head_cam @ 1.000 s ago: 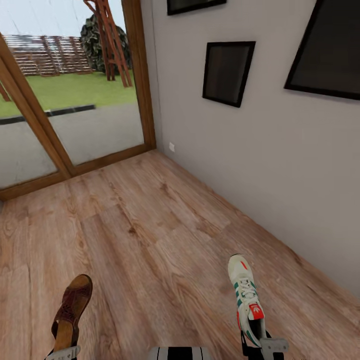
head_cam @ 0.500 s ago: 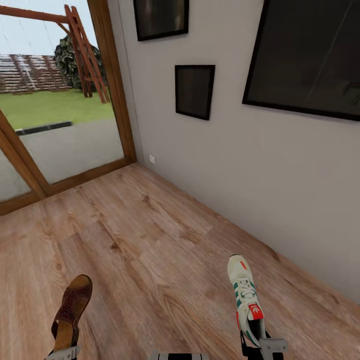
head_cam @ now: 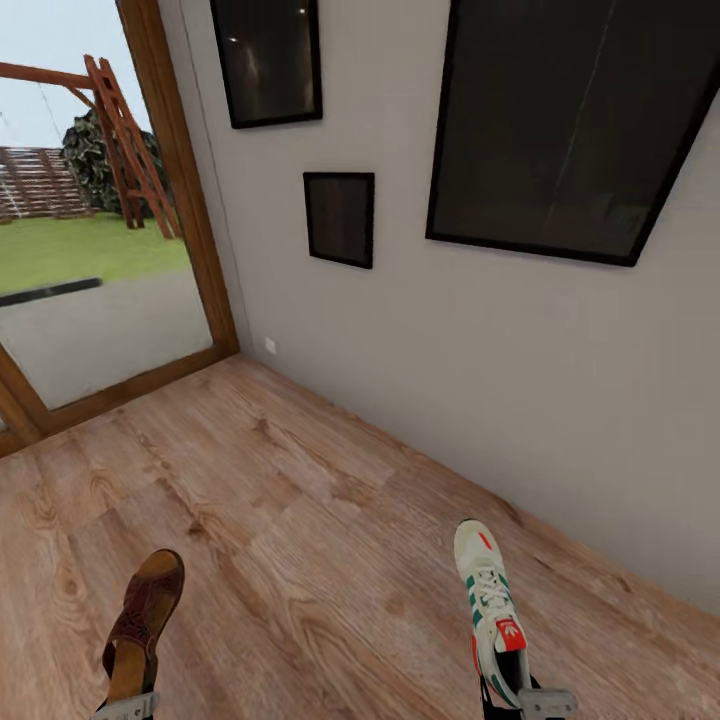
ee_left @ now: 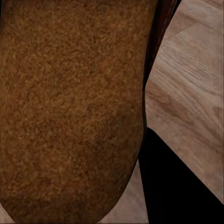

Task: Pick up the two gym shoes and the two sandals from the corridor floor and place them onto the hallstand (shoe rack) in the corridor, making sure they are on the rack and not on the floor. Arrange them so the two gym shoes are next to each other and the two sandals are next to each other.

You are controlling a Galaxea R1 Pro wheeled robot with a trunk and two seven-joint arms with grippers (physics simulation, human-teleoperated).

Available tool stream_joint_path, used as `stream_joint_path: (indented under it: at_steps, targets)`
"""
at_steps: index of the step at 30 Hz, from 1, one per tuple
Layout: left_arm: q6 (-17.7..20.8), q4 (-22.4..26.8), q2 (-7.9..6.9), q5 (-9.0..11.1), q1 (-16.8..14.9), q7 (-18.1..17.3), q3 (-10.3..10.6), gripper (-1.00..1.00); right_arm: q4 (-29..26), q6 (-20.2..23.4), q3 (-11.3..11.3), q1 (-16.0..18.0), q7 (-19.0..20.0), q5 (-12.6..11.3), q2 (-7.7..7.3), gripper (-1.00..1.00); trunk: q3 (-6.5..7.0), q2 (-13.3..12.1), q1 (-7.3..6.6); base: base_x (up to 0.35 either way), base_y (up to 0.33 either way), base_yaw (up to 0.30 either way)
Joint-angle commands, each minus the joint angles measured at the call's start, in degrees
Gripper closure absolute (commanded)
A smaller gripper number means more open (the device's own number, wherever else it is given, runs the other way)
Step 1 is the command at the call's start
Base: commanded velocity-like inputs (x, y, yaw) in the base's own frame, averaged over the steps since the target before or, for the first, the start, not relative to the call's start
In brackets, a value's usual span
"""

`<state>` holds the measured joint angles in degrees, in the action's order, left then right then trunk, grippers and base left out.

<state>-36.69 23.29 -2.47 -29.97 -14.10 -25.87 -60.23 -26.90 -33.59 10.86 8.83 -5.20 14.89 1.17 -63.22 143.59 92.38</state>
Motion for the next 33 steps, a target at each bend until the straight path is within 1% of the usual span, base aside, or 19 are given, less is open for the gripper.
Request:
stream_joint_path:
  at_steps: [1,12,20,27,28,33]
  targets:
    - [-0.23,0.00,0.01,-0.44,-0.06,-0.41,-0.50,1.00,0.23,-0.16,0.30,0.05,-0.25,0.58,0.06,1.00,0.25,0.00,-0.03,0.000,0.000,-0.241]
    - [-0.23,0.00,0.01,-0.44,-0.06,-0.41,-0.50,1.00,0.56,-0.16,0.30,0.05,-0.25,0.58,0.06,1.00,3.39,-0.15,-0.32,0.000,0.000,-0.236]
    - [-0.23,0.00,0.01,-0.44,-0.06,-0.41,-0.50,1.00,0.53,-0.22,0.43,0.05,-0.25,0.58,0.13,1.00,5.24,-0.25,-0.52,0.000,0.000,-0.059]
    - [-0.23,0.00,0.01,-0.38,-0.06,-0.41,-0.50,1.00,0.53,-0.16,0.48,0.05,-0.25,0.58,0.14,1.00,6.79,-0.35,-0.71,0.000,0.000,-0.233]
    - [-0.23,0.00,0.01,-0.37,-0.06,-0.41,-0.50,1.00,0.53,-0.16,0.48,0.05,-0.25,0.58,0.14,1.00,6.97,-0.75,-0.93,0.000,0.000,-0.262]
    - [-0.29,-0.08,0.10,-0.46,-0.06,-0.48,-0.50,1.00,0.53,-0.16,0.56,0.05,-0.25,0.58,0.11,1.00,6.97,-0.75,-0.93,0.000,0.000,-0.267]
